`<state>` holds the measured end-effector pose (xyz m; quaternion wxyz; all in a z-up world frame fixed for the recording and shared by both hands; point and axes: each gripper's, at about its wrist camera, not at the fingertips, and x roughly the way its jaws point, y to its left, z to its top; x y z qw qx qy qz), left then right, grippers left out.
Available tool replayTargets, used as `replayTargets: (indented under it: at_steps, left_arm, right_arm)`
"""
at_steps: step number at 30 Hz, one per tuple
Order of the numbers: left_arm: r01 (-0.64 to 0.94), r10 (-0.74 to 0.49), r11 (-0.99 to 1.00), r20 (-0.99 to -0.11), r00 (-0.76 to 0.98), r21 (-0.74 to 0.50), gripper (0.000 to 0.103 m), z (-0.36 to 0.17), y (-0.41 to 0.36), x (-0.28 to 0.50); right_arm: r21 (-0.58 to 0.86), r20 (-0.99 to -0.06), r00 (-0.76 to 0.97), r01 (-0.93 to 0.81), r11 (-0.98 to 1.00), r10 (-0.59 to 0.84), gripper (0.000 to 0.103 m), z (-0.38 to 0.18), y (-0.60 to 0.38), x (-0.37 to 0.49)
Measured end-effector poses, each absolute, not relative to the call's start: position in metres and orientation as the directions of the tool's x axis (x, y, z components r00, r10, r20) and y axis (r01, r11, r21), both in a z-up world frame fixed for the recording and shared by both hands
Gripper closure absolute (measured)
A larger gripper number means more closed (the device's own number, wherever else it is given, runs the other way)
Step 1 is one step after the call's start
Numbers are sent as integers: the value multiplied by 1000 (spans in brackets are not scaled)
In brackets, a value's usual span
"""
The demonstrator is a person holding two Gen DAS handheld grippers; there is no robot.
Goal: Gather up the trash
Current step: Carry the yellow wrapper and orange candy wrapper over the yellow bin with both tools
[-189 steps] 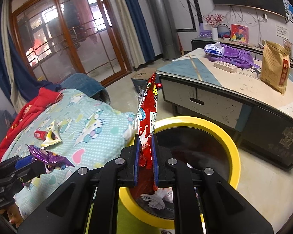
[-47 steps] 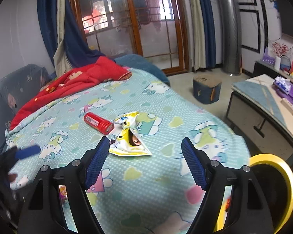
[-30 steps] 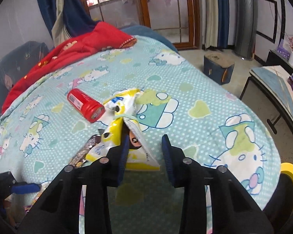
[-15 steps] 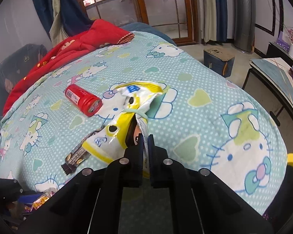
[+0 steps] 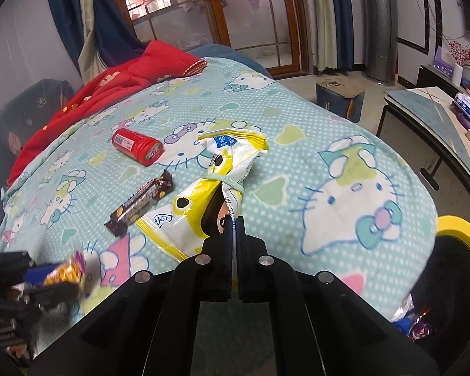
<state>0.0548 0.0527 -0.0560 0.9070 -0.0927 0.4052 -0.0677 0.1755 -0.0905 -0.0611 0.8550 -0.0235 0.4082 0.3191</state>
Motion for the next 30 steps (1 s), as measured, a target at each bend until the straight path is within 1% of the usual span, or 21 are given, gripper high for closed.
replayTargets:
  at_steps: [14, 30]
  left_arm:
    - [103, -222, 971, -656, 721, -216, 86, -25, 21, 79]
    - [220, -300, 954, -594, 747, -205, 86, 0, -39, 105]
  right_arm:
    - [222, -652, 546, -525, 822, 526, 101, -29, -146, 160]
    - [228, -604, 633, -444, 866, 484, 101, -6, -216, 143]
